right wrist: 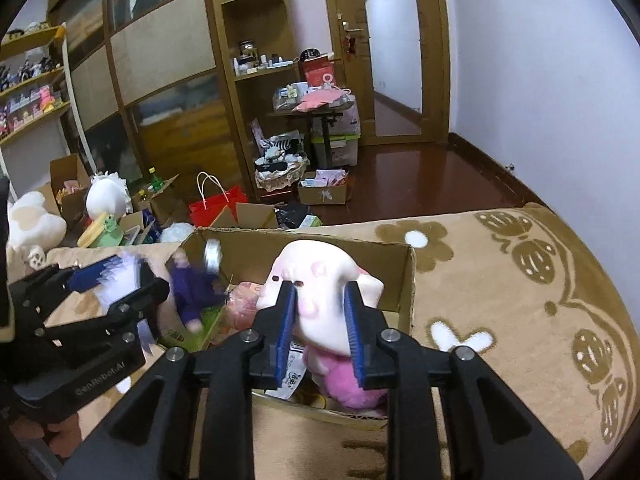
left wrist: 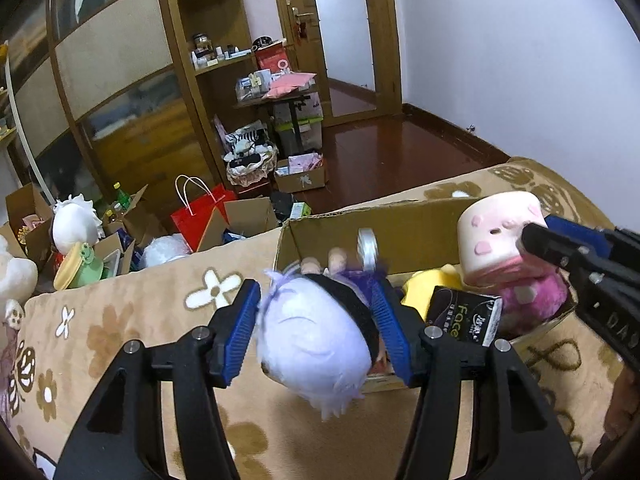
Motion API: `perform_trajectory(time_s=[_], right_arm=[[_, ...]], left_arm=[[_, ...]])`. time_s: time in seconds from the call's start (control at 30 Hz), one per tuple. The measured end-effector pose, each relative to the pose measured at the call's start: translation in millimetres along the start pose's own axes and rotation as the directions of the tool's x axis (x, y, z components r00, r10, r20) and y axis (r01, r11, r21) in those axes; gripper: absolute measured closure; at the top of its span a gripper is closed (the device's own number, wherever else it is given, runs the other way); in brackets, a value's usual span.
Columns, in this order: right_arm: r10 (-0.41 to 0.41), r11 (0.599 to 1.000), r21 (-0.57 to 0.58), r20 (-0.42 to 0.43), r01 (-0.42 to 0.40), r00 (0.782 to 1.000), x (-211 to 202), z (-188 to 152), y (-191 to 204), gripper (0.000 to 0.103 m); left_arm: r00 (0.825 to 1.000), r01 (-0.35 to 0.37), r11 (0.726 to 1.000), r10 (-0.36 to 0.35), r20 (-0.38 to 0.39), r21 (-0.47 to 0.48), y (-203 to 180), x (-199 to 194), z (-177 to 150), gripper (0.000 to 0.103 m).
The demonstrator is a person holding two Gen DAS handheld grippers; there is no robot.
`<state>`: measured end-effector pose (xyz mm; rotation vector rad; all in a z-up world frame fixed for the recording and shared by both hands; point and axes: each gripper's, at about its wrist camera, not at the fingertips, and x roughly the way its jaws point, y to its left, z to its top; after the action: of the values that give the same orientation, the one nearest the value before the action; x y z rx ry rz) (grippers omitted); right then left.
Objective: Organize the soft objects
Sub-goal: 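Open both tools to drop the plushes into the box and withdraw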
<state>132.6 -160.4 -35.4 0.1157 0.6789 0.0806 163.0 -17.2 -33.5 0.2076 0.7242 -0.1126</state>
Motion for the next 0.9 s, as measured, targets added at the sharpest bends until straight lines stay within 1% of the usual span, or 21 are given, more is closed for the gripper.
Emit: perform_trajectory(time_s=[0.03, 0.07, 0.2, 0.23, 0.27, 0.3, 0.4, 0.47, 0.53, 0.57, 0.63, 0.7, 0.83, 0.9], right_arm=[[0.003, 1.0, 0.008, 0.003, -0.003, 1.0, -1, 0, -1, 0.063], [0.006, 1.0, 0.016, 0.005, -0.006, 1.0, -2, 0, -3, 0.061], [0.004, 0.999, 0.033, 0.002, -0.004, 1.0, -6, 1, -8, 0.055], [0.003, 0.999, 0.035, 0.001, -0.003, 1.0, -7, 1, -8, 0.049], [-0.004, 0.999, 0.036, 0.0, 0.004, 1.0, -10, 0, -8, 0.046], [-0.008, 0.999, 0.034, 0.002, 0.008, 1.0, -13, 0, -7, 0.04], [-0.02, 1.0, 0.02, 0.001, 0.019, 1.0, -21, -2, -5, 0.036], [-0.028, 1.0, 0.013, -0.003, 0.028, 1.0, -26, -4, -4, 0.028], [-0.033, 0.999, 0.014, 0.001, 0.033, 0.999, -34, -6, -4, 0.015], [-0.033, 0.999, 0.014, 0.007, 0.033, 0.999, -39, -6, -3, 0.013], [-0.039, 0.999, 0.01, 0.019, 0.039, 0.999, -51, -8, -1, 0.006], [-0.042, 0.999, 0.008, 0.028, 0.042, 0.999, -61, -9, 0, 0.0], [-0.038, 0.999, 0.024, 0.058, 0.037, 0.998, -86, -9, 1, 0.0], [-0.043, 0.999, 0.032, 0.069, 0.04, 0.997, -95, -10, 1, 0.0]], left_arm=[[1.0, -0.003, 1.0, 0.003, -0.001, 0.002, 0, 1, 0, 0.04], [1.0, -0.008, 1.0, 0.008, -0.004, 0.002, 0, 0, 0, 0.035], [1.0, -0.027, 1.0, 0.027, -0.006, 0.005, 2, -4, 0, 0.032], [0.999, -0.035, 0.999, 0.035, -0.011, 0.01, 3, -5, -1, 0.029], [0.999, -0.042, 0.999, 0.043, -0.014, 0.013, 3, -7, -1, 0.024], [0.999, -0.05, 0.999, 0.05, -0.011, 0.015, 4, -10, -2, 0.023], [0.999, -0.053, 0.998, 0.053, -0.001, 0.016, 7, -20, -2, 0.022], [0.999, -0.049, 0.999, 0.049, 0.004, 0.019, 7, -29, -3, 0.021], [0.999, -0.051, 0.998, 0.051, 0.011, 0.019, 8, -38, -3, 0.02], [0.999, -0.052, 0.998, 0.051, 0.014, 0.02, 7, -43, -4, 0.014], [0.998, -0.056, 0.998, 0.056, 0.027, 0.02, 8, -54, -6, 0.008], [0.997, -0.063, 0.998, 0.061, 0.048, 0.027, 7, -67, -8, 0.008], [0.995, -0.064, 0.998, 0.062, 0.074, 0.03, 6, -88, -9, 0.007], [0.994, -0.066, 0.998, 0.064, 0.089, 0.023, 6, -98, -11, 0.005]])
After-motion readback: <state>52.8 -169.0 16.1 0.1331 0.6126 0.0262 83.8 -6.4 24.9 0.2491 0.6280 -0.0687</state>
